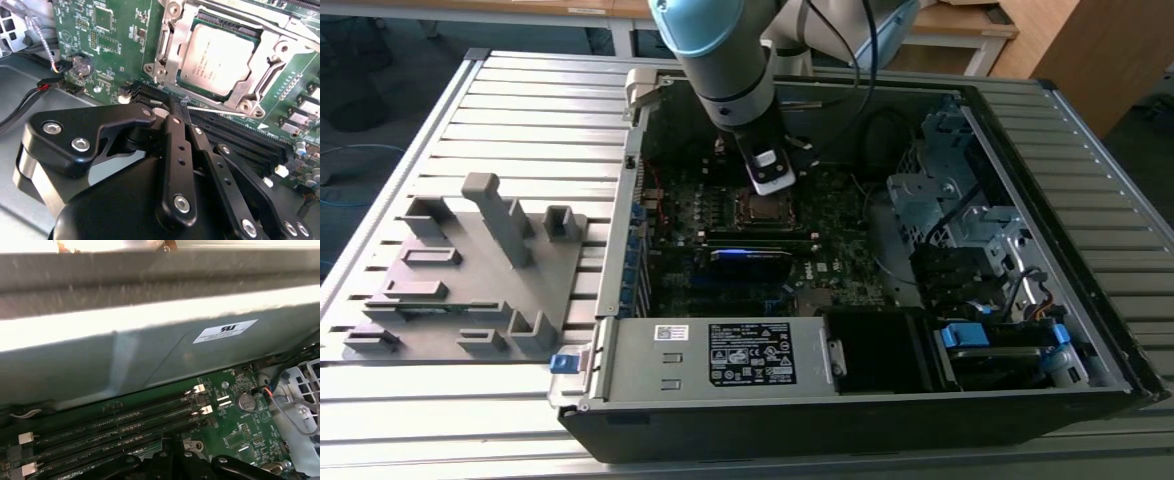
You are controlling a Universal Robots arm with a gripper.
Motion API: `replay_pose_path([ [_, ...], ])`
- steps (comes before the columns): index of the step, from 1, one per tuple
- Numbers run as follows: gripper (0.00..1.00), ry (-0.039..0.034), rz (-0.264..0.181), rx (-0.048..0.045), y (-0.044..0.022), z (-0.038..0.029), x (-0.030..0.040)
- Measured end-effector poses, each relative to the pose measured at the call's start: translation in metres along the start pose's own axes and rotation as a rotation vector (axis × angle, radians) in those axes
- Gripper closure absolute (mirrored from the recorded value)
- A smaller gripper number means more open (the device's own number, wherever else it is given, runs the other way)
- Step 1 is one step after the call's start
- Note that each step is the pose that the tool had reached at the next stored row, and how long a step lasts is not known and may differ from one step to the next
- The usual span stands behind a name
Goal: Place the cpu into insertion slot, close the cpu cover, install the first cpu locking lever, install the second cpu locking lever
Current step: 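Install the first cpu locking lever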
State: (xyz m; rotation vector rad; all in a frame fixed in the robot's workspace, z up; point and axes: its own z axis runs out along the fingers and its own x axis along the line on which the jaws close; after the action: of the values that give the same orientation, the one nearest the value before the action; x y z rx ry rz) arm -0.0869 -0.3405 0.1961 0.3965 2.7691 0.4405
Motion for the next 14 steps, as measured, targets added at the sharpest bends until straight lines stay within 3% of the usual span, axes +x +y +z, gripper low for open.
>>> replay_pose_path([
  [6,0.90,-0.0002,0.000,0.0000,0.0006,-0.0023,-0.0001],
  [14,0.90,-0.0037,-0.001,-0.0012,-0.0020,-0.0032,0.0083],
])
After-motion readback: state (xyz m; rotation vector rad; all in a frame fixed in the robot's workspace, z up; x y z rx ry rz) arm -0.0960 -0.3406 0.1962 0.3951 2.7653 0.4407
